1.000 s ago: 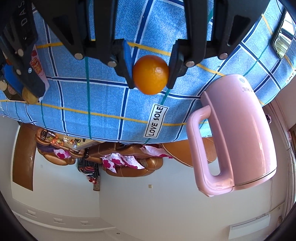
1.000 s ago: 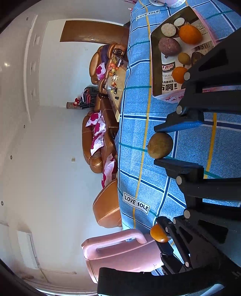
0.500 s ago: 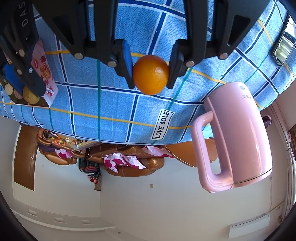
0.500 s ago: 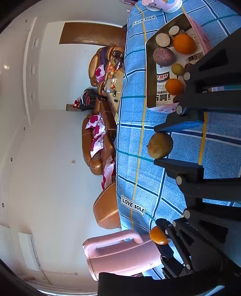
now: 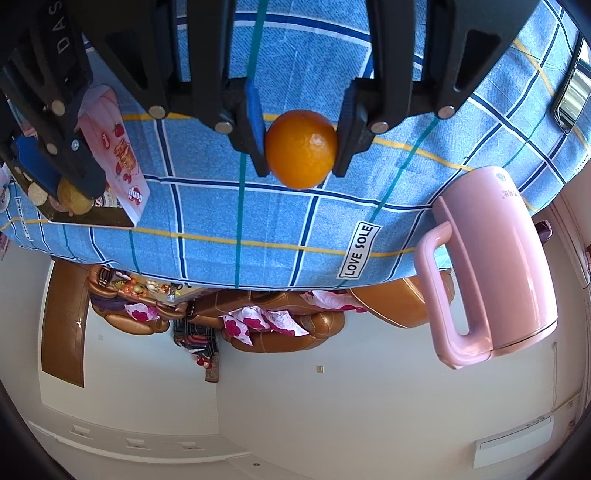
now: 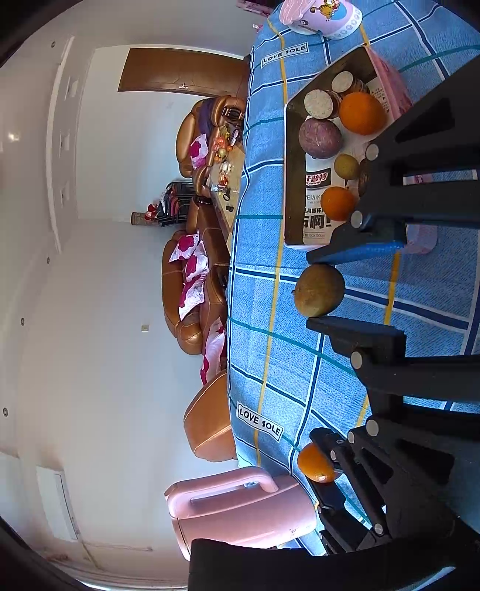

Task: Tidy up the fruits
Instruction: 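Carry the orange and tan fruit over the pink tin, then lower the tan fruit into the tin with the right gripper while the left gripper lowers the orange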

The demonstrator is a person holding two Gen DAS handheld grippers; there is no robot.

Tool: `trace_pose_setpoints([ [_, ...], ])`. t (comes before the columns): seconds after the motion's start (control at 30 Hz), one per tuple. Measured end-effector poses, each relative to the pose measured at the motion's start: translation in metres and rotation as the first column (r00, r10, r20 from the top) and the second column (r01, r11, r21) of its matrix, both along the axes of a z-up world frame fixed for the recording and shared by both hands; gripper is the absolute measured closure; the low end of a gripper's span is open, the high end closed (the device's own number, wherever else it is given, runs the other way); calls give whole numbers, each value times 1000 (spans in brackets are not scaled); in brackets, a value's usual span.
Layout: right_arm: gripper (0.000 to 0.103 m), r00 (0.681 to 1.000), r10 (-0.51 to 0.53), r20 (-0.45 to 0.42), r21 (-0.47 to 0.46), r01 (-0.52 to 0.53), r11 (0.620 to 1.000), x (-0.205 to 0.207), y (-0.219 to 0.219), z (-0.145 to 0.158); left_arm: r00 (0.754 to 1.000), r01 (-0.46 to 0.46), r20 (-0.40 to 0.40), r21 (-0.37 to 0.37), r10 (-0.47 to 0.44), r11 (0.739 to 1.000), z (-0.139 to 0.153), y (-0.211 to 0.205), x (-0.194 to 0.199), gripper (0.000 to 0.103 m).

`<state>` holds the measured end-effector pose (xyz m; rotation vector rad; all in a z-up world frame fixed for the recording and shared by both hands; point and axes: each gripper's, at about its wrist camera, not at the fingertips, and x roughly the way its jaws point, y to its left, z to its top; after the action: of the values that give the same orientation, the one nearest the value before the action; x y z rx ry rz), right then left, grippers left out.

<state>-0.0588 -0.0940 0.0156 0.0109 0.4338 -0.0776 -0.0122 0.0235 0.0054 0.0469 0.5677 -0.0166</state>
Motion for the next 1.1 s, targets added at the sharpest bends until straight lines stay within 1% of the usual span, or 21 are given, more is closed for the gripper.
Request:
trace_pose_setpoints([
  [0.37,72,1000,-30,2,-22,30,999,-9,-27,2,999,41,-1,25,-41,999,0,-31,-8,67],
  [0.53,72,999,-51,3,-30,52,998,-12,-42,1,998,70,-2,23,-70,997,0,-50,-12,67],
  [0.73,72,997,-83,4,-40,84,996,-16,-66,2,994,112,-4,41,-112,993,1,-79,-18,67],
  [0.83,72,994,-106,8,-44,106,993,-20,-80,3,992,128,11,38,-129,991,3,-92,-21,67],
  [1.1,72,985,-175,8,-44,175,984,-26,-122,4,983,182,7,44,-183,982,4,-123,-24,67],
])
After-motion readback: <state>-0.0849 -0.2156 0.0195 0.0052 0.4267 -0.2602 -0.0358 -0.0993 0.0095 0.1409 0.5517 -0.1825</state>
